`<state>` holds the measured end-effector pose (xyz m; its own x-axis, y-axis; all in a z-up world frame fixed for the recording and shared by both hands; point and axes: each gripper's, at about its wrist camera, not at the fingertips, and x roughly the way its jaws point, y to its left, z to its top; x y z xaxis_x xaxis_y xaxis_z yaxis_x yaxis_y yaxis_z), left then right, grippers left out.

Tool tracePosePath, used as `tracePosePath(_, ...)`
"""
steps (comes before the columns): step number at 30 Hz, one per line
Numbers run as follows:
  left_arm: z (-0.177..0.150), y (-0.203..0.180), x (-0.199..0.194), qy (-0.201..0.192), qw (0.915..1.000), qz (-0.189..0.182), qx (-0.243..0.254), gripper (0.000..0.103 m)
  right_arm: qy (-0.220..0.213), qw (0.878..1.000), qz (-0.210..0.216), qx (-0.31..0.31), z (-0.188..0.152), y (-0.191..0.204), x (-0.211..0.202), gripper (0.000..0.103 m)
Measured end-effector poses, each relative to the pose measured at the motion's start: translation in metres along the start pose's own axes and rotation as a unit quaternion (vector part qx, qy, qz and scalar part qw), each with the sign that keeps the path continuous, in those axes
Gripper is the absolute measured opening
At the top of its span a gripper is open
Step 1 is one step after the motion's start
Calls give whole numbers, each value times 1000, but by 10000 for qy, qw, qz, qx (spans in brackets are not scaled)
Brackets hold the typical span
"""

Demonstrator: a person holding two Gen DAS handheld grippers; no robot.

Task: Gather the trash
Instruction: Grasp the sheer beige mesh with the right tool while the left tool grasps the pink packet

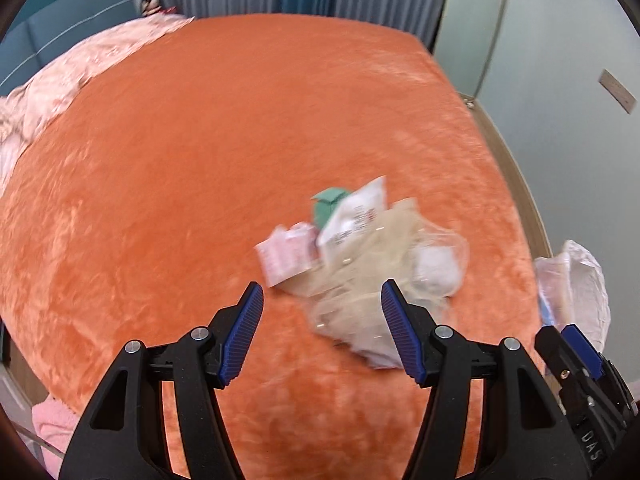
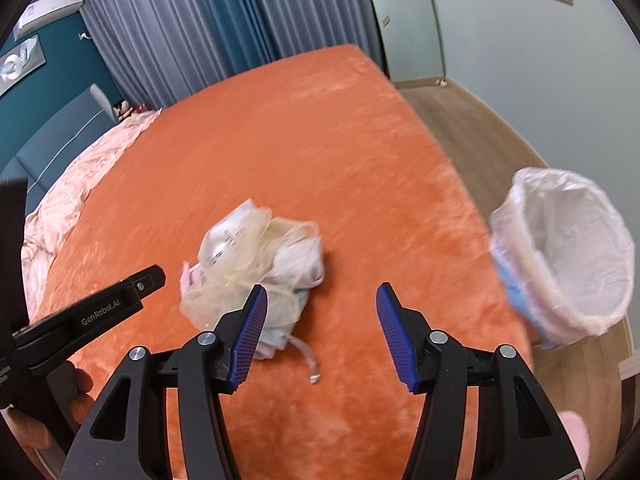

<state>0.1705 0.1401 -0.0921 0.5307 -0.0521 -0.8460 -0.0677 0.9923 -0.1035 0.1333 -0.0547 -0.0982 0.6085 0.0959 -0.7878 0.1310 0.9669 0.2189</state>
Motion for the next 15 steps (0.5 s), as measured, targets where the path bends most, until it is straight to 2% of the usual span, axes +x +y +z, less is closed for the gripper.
tracePosePath(7, -10, 40, 25, 310, 9987, 61, -408, 58, 274, 9991, 149, -273, -8, 31, 32, 55)
tracePosePath(15, -15, 49, 40, 467, 9979, -20, -449, 58, 496, 9974, 289, -431, -6, 55, 66, 56)
